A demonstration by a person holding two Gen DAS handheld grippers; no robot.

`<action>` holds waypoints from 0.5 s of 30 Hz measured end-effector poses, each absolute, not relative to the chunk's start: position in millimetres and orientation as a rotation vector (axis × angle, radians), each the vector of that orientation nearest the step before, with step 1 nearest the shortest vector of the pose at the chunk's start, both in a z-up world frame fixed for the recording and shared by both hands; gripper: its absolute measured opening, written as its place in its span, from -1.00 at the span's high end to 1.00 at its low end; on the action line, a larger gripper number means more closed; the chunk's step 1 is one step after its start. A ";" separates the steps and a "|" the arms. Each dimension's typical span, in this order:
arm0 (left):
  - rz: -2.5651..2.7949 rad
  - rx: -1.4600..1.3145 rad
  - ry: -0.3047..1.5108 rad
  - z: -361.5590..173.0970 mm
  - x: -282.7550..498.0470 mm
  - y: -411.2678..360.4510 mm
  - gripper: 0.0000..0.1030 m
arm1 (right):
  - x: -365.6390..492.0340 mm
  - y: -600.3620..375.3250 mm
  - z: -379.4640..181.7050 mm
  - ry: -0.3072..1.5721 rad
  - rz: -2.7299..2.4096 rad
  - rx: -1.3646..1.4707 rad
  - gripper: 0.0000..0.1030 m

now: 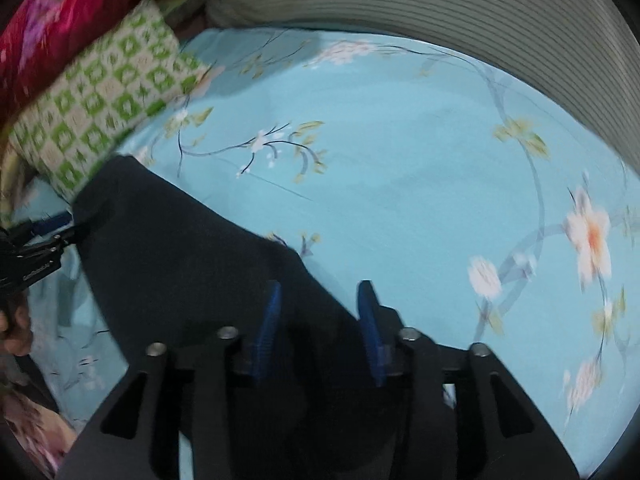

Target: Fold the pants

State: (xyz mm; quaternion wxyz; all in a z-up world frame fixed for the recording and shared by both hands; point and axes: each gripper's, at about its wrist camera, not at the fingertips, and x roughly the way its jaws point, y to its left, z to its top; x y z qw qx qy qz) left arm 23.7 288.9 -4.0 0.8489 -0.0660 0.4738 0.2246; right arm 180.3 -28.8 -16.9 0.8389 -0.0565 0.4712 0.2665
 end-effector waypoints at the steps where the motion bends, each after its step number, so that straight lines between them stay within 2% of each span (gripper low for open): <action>1: 0.466 -0.149 0.989 1.4 21.8 287.1 0.03 | 175.1 -39.7 -14.1 0.997 0.560 -0.084 0.05; 6: 0.361 -0.163 0.972 19.1 28.6 260.0 -0.04 | 139.8 -92.6 -8.4 1.001 0.508 0.049 0.00; 15: 0.073 -0.079 0.989 26.7 77.1 165.6 -0.17 | 83.7 -170.9 -20.7 1.035 0.340 0.198 0.00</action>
